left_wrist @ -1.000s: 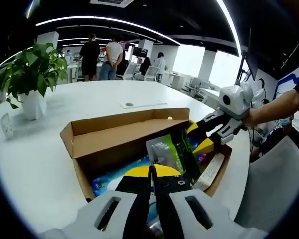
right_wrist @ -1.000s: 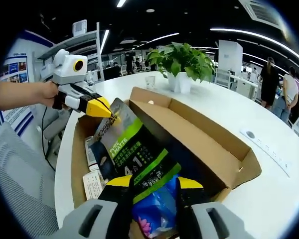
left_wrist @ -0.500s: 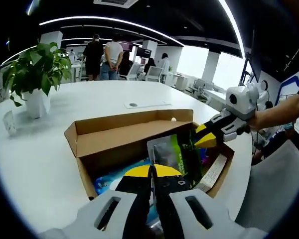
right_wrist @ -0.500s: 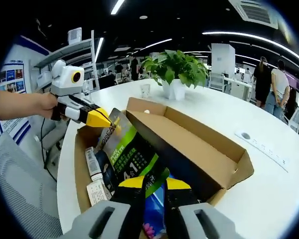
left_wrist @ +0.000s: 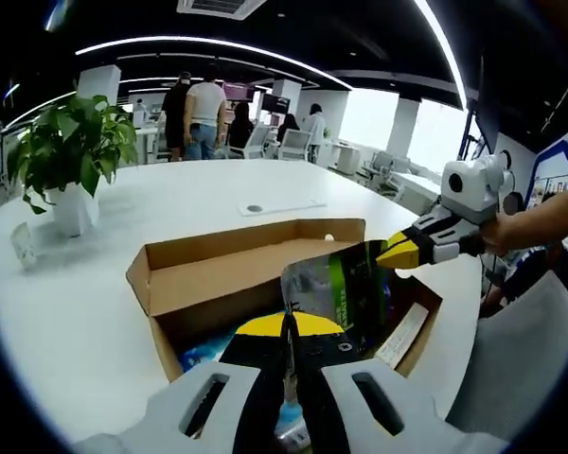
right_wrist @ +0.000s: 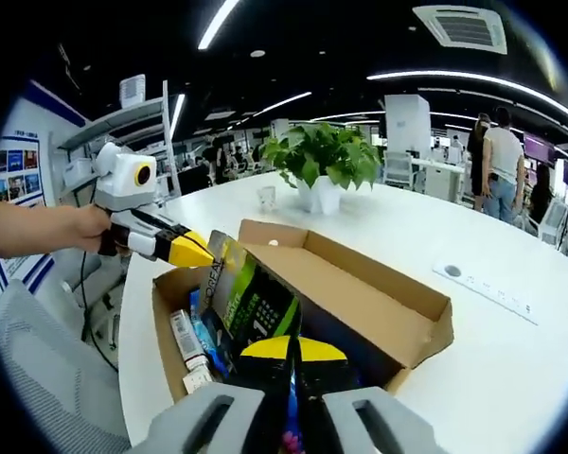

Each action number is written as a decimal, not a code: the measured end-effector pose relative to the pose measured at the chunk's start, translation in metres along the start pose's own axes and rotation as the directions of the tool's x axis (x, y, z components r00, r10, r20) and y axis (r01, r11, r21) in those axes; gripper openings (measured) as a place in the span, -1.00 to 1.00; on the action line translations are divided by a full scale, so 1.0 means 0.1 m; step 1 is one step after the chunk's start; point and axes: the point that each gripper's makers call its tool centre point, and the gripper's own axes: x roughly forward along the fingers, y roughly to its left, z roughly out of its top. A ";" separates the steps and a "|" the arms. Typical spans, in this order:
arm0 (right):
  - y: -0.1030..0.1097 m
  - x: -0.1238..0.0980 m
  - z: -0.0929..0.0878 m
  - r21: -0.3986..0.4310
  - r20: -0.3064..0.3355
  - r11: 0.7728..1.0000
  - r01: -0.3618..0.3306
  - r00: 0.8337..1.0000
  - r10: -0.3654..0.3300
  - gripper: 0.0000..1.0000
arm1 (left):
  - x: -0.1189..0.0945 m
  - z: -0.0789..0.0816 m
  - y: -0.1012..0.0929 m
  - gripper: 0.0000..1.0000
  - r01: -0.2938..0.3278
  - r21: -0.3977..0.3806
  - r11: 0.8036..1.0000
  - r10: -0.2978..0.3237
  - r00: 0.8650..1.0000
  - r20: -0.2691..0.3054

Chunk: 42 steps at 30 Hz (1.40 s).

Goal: Operate the shoe box by opening the lid, removing the specified soft item, and placing it in the target area until the item is outside and the box remains undamaged.

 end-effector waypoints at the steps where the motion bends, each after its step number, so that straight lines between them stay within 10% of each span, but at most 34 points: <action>1: 0.00 -0.01 0.02 0.000 0.006 1.000 0.001 1.000 -0.001 -1.00 | 0.00 0.01 -0.01 -1.00 0.000 0.003 1.000 0.000 1.000 0.002; 17: -0.10 -0.30 0.33 0.017 0.068 1.000 0.021 0.997 -0.022 -1.00 | 0.00 0.30 -0.17 -1.00 0.009 0.021 1.000 -0.009 0.999 0.031; 42: -0.46 -0.92 0.30 0.091 0.087 0.991 0.099 0.990 -0.107 -1.00 | 0.31 0.60 -0.72 -1.00 0.081 0.069 0.994 -0.082 0.997 0.015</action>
